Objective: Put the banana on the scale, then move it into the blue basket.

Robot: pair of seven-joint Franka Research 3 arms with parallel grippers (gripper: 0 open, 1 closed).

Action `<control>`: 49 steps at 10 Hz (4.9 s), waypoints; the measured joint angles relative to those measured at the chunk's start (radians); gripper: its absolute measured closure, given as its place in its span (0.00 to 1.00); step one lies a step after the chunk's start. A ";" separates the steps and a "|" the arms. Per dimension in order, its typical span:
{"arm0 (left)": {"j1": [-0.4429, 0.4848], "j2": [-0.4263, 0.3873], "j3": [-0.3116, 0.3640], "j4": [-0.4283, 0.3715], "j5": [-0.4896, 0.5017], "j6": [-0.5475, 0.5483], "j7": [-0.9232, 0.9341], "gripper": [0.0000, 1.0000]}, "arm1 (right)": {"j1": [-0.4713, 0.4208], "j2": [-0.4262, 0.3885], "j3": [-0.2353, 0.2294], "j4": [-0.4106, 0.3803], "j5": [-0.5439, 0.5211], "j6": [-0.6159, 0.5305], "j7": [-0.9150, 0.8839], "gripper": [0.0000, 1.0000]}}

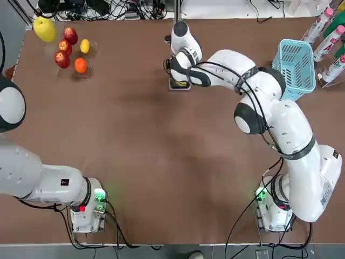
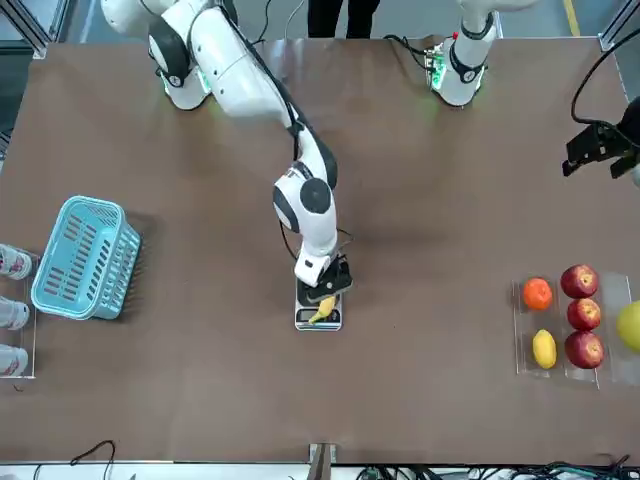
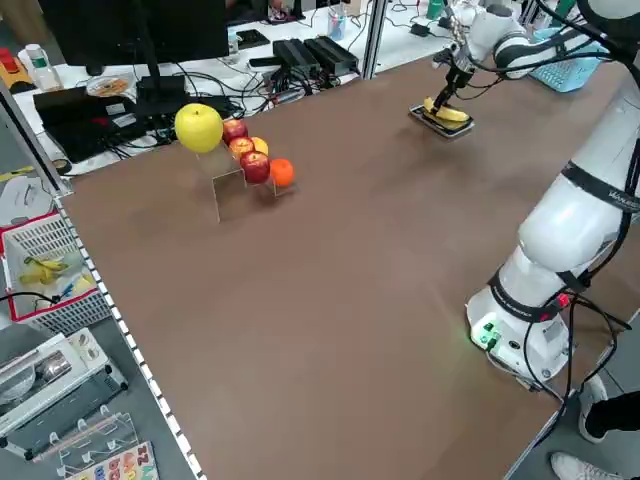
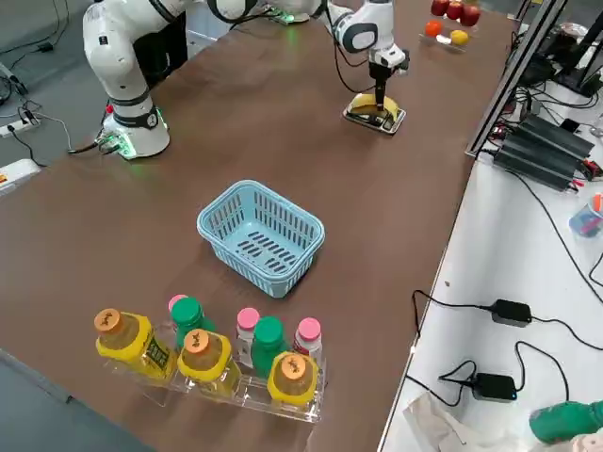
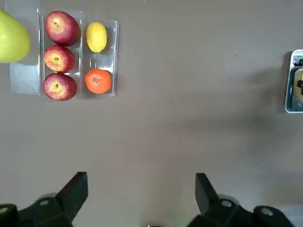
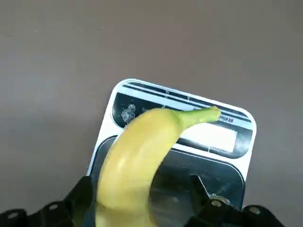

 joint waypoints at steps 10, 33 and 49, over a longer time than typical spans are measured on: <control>0.007 0.000 0.001 -0.001 0.000 0.000 0.005 0.00 | -0.164 -0.300 -0.029 -0.180 0.044 -0.069 -0.124 0.75; 0.008 0.005 -0.002 -0.004 0.000 0.000 0.006 0.00 | -0.894 -0.770 -0.003 -0.777 0.049 -0.201 -0.775 0.00; 0.007 0.004 -0.003 0.000 0.006 0.001 0.006 0.00 | -0.684 -1.028 0.000 -0.363 -0.009 -0.889 -0.505 0.00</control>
